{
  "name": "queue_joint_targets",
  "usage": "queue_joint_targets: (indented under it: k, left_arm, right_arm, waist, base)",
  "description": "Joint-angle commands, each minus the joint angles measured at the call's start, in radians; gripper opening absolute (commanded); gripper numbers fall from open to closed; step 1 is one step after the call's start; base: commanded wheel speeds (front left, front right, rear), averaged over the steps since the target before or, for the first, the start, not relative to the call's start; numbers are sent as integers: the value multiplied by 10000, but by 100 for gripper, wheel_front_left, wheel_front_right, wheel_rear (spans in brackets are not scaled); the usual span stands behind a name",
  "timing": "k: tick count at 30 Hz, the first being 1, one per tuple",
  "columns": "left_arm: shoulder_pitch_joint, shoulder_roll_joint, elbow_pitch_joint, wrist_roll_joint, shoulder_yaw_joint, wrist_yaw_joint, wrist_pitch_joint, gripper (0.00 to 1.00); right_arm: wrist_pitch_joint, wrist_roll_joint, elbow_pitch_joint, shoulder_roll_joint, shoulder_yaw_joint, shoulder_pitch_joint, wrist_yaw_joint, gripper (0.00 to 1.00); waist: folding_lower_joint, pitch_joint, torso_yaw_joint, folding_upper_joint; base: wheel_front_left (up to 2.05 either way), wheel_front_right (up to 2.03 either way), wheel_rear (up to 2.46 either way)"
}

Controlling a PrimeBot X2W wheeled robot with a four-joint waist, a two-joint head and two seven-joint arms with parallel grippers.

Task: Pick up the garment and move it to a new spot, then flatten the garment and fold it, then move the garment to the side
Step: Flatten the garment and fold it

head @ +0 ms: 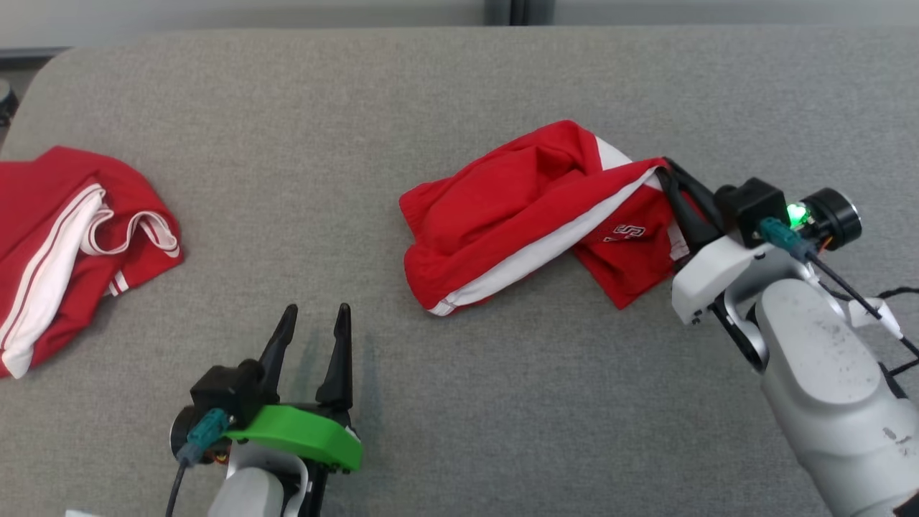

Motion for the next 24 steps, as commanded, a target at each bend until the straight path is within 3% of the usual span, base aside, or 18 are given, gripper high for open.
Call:
queue_joint_targets:
  k: [1,3,4,5,7,8,13,20,24]
  left_arm:
    - [-297,30,-55,-57,-27,-30,-9,100]
    - [-474,29,-101,-85,-123,-30,-9,100]
    - [-547,29,-115,-92,-162,-30,-9,100]
    - [-598,29,-131,-96,-180,-30,-9,100]
    - [-716,29,-121,-112,-192,-30,-9,100]
    - [-776,29,-99,-117,-182,-30,-9,100]
    - [-813,27,-84,-56,28,-30,-9,100]
    - [-352,33,-166,525,635,-30,-9,100]
    - [-8,33,-194,888,905,-30,-9,100]
  right_arm:
    - [-17,-103,290,-33,-31,-327,-14,0]
    - [-45,-232,882,-36,-25,-728,-15,4]
    - [-123,-278,1181,3,-59,-910,-14,19]
    - [-137,-402,1437,13,-31,-1044,-14,23]
    - [-246,-506,1952,129,-139,-1246,-14,41]
    - [-300,-610,2164,182,-231,-1325,-15,100]
    - [-453,-733,2399,568,-1005,-1086,-14,100]
    - [-469,-510,-437,1037,-2344,783,-14,100]
    - [-460,-310,-1382,1251,-2758,1999,-14,100]
  waist:
    - [0,847,490,0]
    - [0,1130,604,0]
    - [0,1222,654,0]
    - [0,1297,687,0]
    - [0,1378,727,0]
    - [0,1399,731,0]
    - [0,1201,554,0]
    - [0,348,-55,0]
    - [0,-246,-317,0]
  base:
    - [0,0,0]
    - [0,0,0]
    - [0,0,0]
    - [0,0,0]
    - [0,0,0]
    - [0,0,0]
    - [0,0,0]
    - [0,0,0]
    - [0,0,0]
